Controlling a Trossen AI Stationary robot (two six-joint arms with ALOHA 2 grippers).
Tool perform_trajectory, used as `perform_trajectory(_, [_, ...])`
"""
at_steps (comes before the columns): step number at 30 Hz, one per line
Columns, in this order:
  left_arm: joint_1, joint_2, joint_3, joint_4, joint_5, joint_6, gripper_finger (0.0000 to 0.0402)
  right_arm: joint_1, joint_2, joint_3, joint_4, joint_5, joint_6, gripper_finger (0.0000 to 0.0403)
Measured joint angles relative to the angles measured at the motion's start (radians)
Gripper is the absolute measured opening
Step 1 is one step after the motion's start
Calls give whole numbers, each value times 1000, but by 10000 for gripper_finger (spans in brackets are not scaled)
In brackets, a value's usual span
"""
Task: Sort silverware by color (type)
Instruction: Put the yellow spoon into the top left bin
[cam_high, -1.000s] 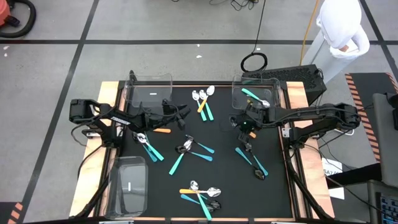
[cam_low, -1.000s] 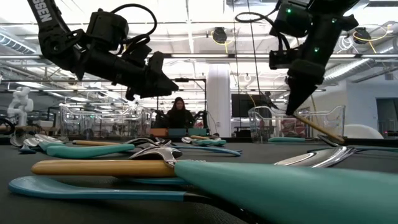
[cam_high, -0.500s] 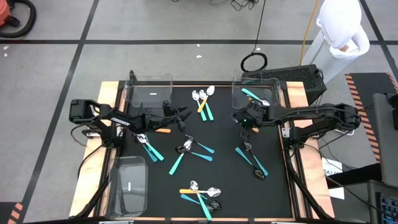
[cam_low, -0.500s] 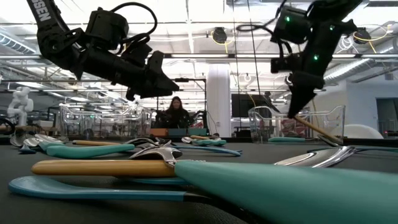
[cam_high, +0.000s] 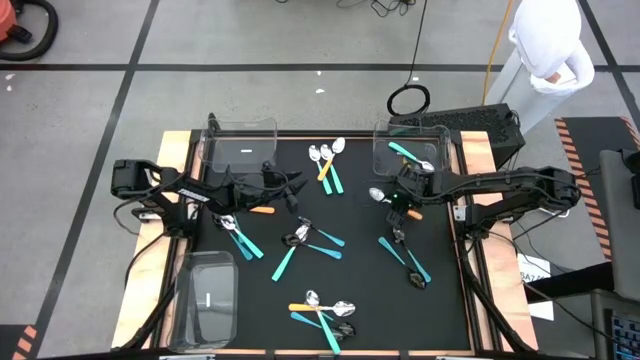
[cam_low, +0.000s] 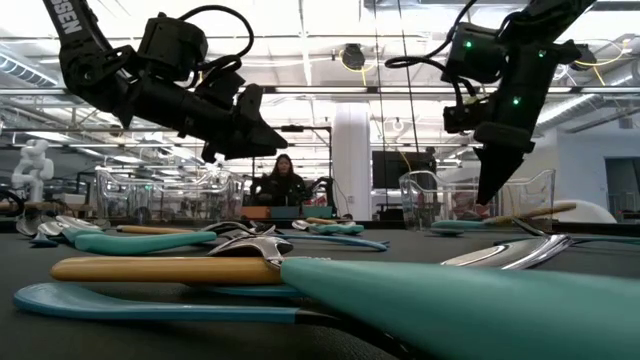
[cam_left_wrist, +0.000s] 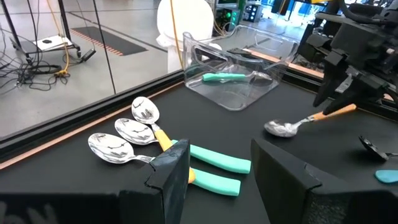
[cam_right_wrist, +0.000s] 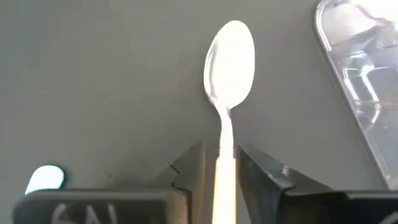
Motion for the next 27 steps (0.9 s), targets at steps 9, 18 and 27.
perform_trajectory(9, [0,0,0,-4,-1,1,173,0,22,0,17,45,9,146])
perform_trajectory(18, [0,0,0,-26,-2,1,173,0,86,-84,126,-7,38,170])
perform_trajectory(27, [0,0,0,-31,-2,1,173,0,129,-96,142,-37,76,150])
